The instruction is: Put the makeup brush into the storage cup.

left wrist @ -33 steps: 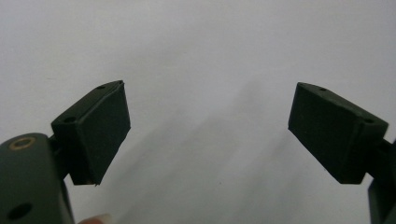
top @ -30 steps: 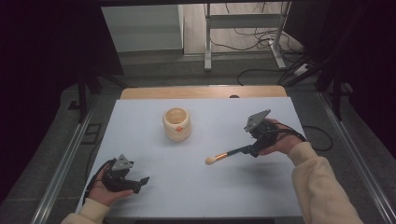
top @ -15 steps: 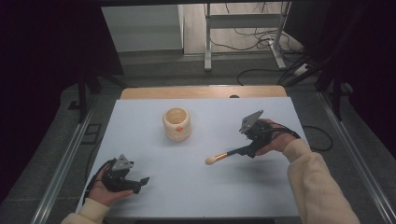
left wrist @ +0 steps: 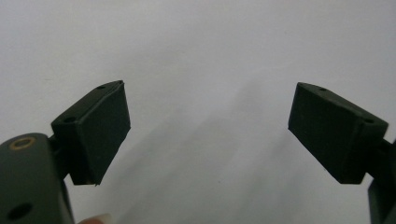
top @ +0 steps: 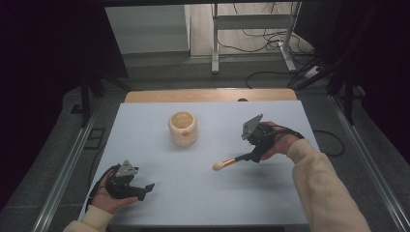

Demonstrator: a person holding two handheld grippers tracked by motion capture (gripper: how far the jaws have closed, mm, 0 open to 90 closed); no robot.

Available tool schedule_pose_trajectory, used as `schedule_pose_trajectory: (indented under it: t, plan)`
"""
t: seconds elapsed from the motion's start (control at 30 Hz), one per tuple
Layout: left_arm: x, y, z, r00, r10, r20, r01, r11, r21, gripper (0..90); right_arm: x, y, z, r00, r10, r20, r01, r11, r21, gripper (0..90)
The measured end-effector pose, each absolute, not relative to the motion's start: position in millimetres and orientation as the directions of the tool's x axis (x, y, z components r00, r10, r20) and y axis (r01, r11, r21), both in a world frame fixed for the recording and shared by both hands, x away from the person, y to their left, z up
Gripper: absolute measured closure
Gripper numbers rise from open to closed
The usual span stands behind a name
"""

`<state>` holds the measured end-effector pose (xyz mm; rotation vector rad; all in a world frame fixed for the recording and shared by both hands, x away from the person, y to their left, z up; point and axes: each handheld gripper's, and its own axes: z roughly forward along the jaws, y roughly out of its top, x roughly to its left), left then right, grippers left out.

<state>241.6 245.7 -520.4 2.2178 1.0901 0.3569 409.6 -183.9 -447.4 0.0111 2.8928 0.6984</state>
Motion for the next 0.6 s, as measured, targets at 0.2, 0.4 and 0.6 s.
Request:
schedule_pose_trajectory:
  t: [0.2, 0.4, 0.6]
  plan:
    - [242, 246, -520, 0.623, 0.782, -0.032, 0.61, -0.459, 0.646, 13.3, 411, -178, -450, -0.987, 0.022, -0.157, -0.049, 0.901, 0.431, 17.9]
    - [242, 246, -520, 0.625, 0.78, -0.027, 0.606, -0.464, 0.646, 13.3, 413, -174, -453, -0.989, 0.003, -0.149, -0.059, 0.91, 0.41, 19.4]
    - [241, 246, -520, 0.626, 0.779, -0.027, 0.605, -0.464, 0.647, 13.3, 414, -169, -456, -0.991, -0.027, -0.134, -0.077, 0.921, 0.382, 21.5]
